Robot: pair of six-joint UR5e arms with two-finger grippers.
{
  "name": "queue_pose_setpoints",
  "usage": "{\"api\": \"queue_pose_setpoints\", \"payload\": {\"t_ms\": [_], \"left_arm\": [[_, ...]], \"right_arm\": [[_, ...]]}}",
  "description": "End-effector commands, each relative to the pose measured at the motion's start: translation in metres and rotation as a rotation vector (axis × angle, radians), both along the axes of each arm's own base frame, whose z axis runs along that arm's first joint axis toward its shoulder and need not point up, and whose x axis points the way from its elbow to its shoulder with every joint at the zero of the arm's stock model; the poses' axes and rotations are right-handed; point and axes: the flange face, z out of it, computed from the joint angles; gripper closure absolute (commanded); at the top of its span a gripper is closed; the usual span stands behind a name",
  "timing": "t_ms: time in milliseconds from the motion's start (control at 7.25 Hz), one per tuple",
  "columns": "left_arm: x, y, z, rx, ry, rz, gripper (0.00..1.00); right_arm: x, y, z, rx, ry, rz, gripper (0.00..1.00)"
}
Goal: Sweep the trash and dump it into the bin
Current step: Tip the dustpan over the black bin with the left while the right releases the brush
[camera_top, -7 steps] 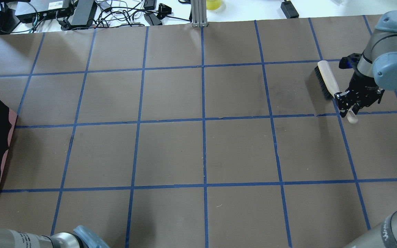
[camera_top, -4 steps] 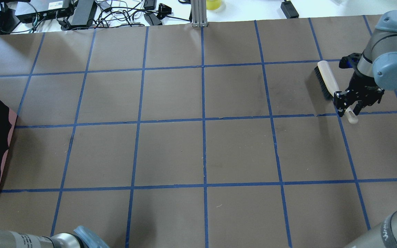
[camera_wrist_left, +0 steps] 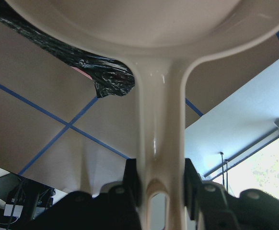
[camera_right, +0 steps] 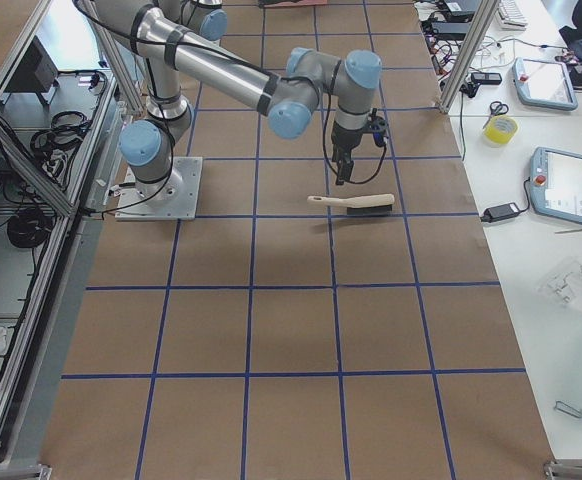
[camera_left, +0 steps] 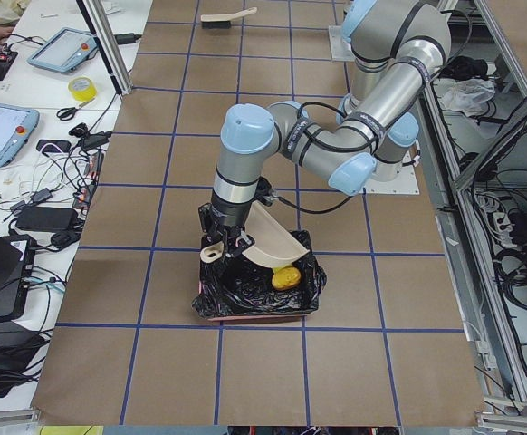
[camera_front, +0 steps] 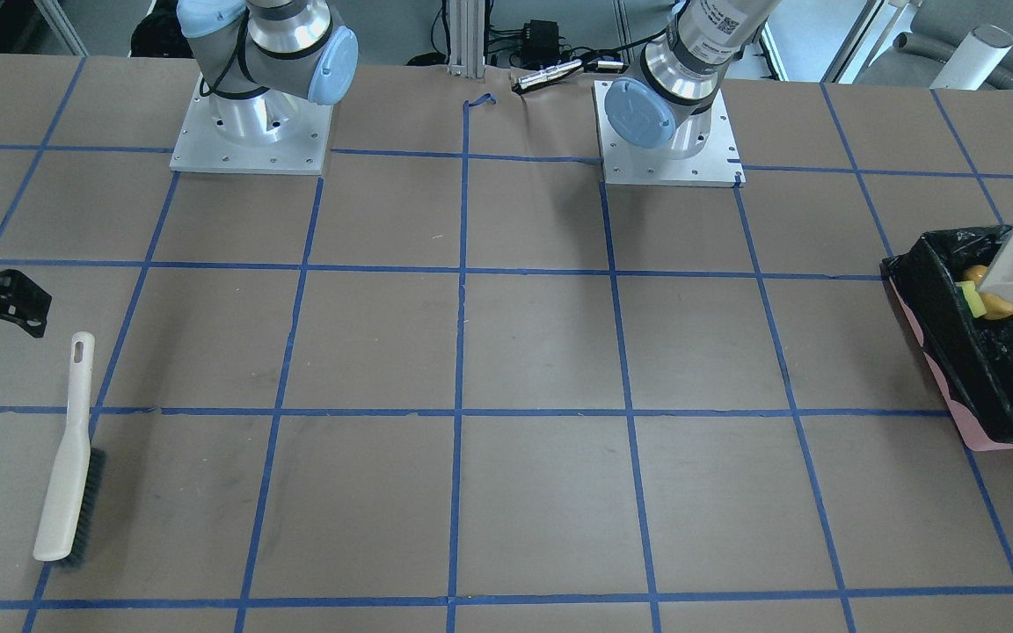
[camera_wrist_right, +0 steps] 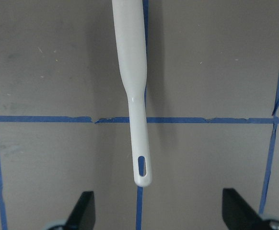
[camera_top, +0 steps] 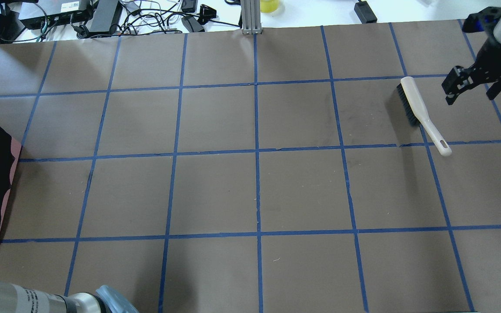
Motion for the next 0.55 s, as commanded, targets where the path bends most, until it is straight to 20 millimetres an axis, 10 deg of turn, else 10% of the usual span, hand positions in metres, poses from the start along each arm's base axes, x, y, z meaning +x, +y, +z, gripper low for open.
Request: {"api": "queue_pose_setpoints", "payload": {"t_ms": [0,414], "left_arm": [[-0.070,-0.042,-0.009,0.037,0.183,0.140,1.00],[-0.156,-0.097,-0.040,0.061,0.303,0.334,1.00]], "right_arm": [[0.022,0.035,0.086,-0.032,0.000,-0.029,0.03],[0.146,0.055,0.130,-0.043,-0.027,-0.079,0.00]]}}
